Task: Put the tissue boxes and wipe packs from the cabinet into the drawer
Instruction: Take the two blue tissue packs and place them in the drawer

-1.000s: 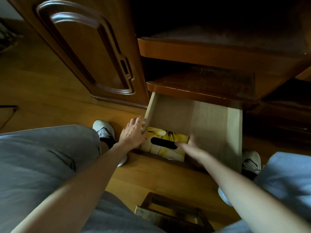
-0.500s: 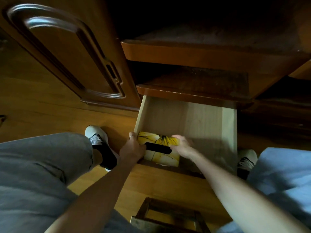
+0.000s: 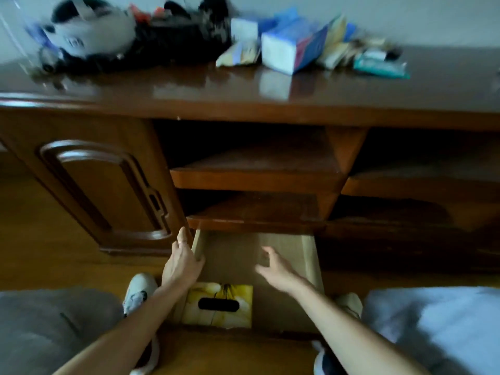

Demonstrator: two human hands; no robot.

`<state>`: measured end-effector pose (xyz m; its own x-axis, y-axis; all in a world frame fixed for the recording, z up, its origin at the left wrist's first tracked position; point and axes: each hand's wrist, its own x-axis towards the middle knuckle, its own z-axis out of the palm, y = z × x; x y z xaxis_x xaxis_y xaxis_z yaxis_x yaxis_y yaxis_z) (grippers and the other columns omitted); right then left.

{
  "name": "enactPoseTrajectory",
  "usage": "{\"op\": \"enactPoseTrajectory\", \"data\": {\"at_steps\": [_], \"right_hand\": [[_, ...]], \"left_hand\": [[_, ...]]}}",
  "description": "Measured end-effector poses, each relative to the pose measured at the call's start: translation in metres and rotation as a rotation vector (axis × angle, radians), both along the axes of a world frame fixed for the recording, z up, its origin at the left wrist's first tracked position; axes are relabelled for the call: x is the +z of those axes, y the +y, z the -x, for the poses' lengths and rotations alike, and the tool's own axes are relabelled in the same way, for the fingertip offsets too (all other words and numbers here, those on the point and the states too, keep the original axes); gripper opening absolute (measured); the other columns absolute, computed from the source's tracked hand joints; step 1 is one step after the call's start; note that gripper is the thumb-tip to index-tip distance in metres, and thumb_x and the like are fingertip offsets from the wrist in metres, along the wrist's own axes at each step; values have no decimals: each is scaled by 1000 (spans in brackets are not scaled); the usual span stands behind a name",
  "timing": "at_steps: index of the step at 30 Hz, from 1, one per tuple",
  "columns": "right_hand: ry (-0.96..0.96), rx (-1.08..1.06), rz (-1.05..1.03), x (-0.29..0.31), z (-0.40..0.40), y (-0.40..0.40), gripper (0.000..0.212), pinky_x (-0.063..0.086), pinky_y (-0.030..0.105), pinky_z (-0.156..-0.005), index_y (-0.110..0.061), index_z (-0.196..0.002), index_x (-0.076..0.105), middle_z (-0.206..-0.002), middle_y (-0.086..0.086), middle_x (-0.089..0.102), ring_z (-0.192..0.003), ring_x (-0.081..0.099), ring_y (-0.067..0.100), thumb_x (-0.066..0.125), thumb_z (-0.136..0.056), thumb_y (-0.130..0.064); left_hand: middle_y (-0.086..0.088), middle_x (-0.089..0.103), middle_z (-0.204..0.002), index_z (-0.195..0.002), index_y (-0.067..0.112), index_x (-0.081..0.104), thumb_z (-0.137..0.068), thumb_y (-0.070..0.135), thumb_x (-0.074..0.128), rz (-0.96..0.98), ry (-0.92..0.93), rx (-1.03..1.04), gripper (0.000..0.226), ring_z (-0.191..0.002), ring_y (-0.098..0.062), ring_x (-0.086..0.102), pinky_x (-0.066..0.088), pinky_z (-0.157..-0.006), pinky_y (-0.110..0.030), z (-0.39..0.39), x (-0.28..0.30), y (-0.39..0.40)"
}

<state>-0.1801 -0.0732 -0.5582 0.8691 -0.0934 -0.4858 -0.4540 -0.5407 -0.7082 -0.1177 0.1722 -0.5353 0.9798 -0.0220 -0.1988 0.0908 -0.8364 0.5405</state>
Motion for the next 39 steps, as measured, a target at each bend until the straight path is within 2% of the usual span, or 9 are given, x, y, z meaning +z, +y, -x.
{"op": "enactPoseTrajectory", "data": {"at_steps": [2,4,10,16,19,24,28,33,39], "right_hand": [[-146,12,35,46,-9,-21,55,53,25,-76,-34,-149,41,-148,-4,50,-105,64,14,63,-98,-36],[-316,-2,20,97,-18,-39,37,57,32,-88,-37,-133,57,-134,-12,62,-111,64,9,65,-97,-32],[-731,-53,52,245,-42,-64,24,63,37,-67,-39,-100,71,-96,-17,76,-73,75,10,58,-100,-20],[-905,-87,326,319,-101,-81,22,58,32,-74,-38,-105,68,-95,-24,72,-66,70,0,58,-94,-22],[-937,-156,506,331,-142,-92,27,51,24,-75,-43,-113,62,-99,-29,67,-85,62,-9,58,-91,-29],[-652,-203,690,333,-204,-124,54,41,41,-105,-28,-147,40,-149,1,49,-136,46,24,53,-96,-21],[-529,-139,771,325,-231,-133,53,30,51,-113,-19,-152,34,-152,11,46,-142,39,32,41,-101,-30],[-600,-135,767,318,-235,-143,41,34,51,-108,-23,-141,44,-143,8,55,-136,44,29,42,-100,-25],[-615,-139,828,320,-241,-146,50,37,46,-108,-25,-148,41,-147,4,53,-137,45,26,49,-98,-26]], "left_hand": [[-8,48,-148,-160,22,11,-96,29,62,59,-193,-58,83,-104,-24,64,51,-74,-36,-8,44,-9],[-4,58,-138,-155,20,27,-96,24,63,67,-424,-129,70,-92,-15,65,53,-64,-31,-19,93,-18],[10,68,-108,-111,26,69,-91,21,66,-71,-989,-313,21,-104,-14,63,56,-62,-29,-57,238,-46],[6,62,-124,-114,32,69,-89,33,62,-134,-816,-345,26,-121,-18,52,49,-90,-38,-141,322,-89],[1,60,-128,-123,34,63,-85,42,64,-45,-703,-307,38,-124,-23,51,45,-96,-39,-178,331,-114],[-5,49,-145,-147,30,39,-69,73,68,-28,-652,-366,93,-133,-29,46,39,-106,-44,-226,329,-172],[-10,40,-151,-155,26,25,-65,86,64,-20,-539,-397,115,-140,-33,38,34,-113,-48,-258,343,-235],[-17,42,-145,-155,23,23,-69,72,72,-21,-472,-357,110,-136,-37,40,40,-109,-48,-277,335,-272],[-14,62,-128,-146,26,47,-63,77,51,466,-544,-161,97,-119,-34,60,49,-99,-43,-271,350,-221]]}}
